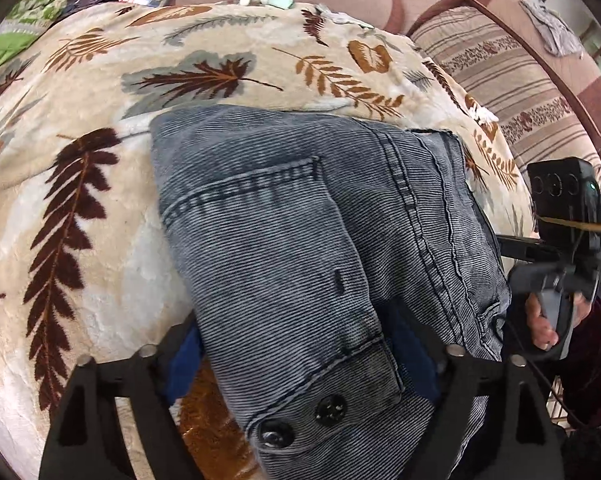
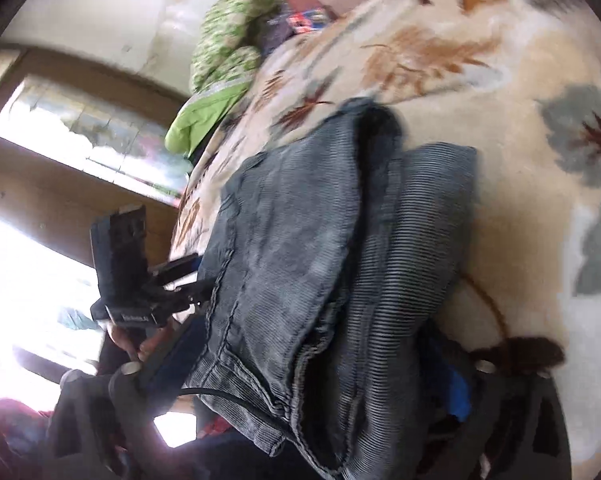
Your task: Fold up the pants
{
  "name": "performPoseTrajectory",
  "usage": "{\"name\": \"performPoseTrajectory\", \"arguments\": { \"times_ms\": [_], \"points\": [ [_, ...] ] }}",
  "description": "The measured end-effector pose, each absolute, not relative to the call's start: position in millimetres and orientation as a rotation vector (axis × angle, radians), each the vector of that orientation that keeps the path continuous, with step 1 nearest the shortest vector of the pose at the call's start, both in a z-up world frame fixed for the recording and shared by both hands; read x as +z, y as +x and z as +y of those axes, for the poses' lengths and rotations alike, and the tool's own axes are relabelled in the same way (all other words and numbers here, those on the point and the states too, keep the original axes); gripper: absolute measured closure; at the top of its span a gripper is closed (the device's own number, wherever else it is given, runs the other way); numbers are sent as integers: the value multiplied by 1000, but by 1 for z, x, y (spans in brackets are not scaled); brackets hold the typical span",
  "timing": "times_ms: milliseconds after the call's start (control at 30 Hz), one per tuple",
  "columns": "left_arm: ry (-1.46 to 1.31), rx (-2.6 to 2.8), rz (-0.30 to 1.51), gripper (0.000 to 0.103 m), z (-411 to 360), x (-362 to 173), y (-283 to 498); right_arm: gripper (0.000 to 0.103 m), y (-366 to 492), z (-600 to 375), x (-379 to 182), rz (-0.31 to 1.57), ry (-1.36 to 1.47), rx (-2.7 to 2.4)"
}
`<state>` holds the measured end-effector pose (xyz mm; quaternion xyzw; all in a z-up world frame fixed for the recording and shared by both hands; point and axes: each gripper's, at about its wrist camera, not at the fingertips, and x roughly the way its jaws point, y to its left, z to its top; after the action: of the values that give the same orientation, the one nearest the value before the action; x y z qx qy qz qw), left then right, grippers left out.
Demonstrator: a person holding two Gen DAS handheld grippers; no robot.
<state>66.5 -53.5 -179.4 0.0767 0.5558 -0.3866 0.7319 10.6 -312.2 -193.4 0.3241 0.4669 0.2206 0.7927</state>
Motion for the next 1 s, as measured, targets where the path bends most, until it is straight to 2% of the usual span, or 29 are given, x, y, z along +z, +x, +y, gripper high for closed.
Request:
{"name": "performPoseTrajectory", "arguments": {
  "times_ms": [100,200,233,267,300,367,433,467,500,667,1000],
  "points": [
    [148,-832,1222,16,-53,-179,66,0,7,-304,-190,997,610,461],
    [156,-784,1187,36,-53,-174,61,2,8,-306,-188,1013,646,434],
    [158,-781,1173,50,-53,-171,59,3,8,-306,-187,1012,650,424],
    [161,-775,1163,58,-52,-170,58,8,6,-304,-186,1009,652,417],
    [165,-765,1157,61,-51,-168,58,15,3,-303,-183,1004,649,413],
    [176,-746,1145,70,-51,-163,56,21,-1,-299,-177,986,650,415],
    [212,-729,1124,74,-55,-156,51,31,-3,-292,-169,961,633,403],
    [234,-724,1105,75,-58,-150,48,40,-3,-290,-164,944,641,423],
    [246,-728,1086,75,-61,-143,45,42,-4,-288,-157,925,641,432],
    [283,-719,1025,77,-68,-105,51,42,6,-287,-125,885,598,453],
    [298,-644,929,77,-81,-48,129,42,75,-295,-68,733,585,455]
  ]
}}
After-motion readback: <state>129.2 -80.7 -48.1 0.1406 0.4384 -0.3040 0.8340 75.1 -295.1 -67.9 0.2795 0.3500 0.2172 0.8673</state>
